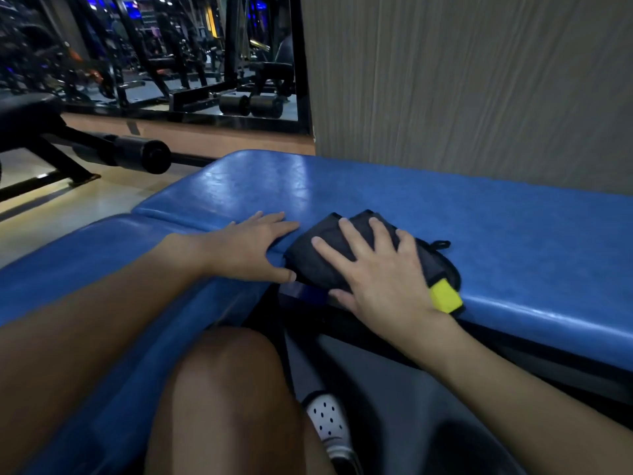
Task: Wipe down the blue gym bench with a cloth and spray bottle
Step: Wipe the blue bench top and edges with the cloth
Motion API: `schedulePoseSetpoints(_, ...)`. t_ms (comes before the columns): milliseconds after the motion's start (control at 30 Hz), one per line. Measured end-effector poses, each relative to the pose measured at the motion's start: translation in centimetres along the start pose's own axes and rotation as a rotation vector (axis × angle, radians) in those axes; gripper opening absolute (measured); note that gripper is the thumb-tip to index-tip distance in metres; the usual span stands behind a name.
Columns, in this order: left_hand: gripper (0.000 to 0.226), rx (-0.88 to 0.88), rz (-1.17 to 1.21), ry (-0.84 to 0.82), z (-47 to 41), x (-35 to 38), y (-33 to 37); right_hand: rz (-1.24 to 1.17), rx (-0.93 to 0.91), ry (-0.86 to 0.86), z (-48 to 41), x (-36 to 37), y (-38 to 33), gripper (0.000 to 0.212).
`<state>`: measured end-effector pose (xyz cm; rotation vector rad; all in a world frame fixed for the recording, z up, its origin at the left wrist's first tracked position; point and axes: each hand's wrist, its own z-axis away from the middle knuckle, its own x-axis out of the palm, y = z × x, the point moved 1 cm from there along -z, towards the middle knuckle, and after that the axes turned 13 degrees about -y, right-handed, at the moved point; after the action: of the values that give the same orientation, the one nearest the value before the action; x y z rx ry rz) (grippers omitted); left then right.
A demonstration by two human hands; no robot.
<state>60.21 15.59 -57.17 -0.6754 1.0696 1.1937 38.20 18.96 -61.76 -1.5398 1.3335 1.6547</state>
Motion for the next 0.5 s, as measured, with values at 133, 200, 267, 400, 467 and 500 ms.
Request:
schedulePoseSetpoints(133,0.096,0.027,-0.082,0.029,-0.5,1.3,2.7,0.008,0.067,0.029,5.0,1.1,4.0,0.082)
schedulePoseSetpoints(200,0.086,0.019,-0.114,0.068,-1.1,1.6,3.5,0.022,0.095,0.043,6.3,1.4,4.8,0.08)
schedulePoseSetpoints(267,0.077,0.017,-0.114,0.092,-1.7,1.6,3.5,0.015,0.129,0.043,5.9,1.2,4.2,0.077)
schedulePoseSetpoints(400,0.071,0.016,-0.152,0.136,-2.0,1.6,3.2,-0.01,0.166,0.034,3.5,0.6,2.1,0.078)
schedulePoseSetpoints(467,0.071,0.018,-0.141,0.154,-2.0,1.6,3.1,-0.006,0.145,0.046,3.7,0.9,2.5,0.078)
schedulePoseSetpoints(500,0.07,0.028,-0.119,0.16,-1.9,1.6,3.1,0.001,0.125,0.052,4.3,1.1,3.1,0.077)
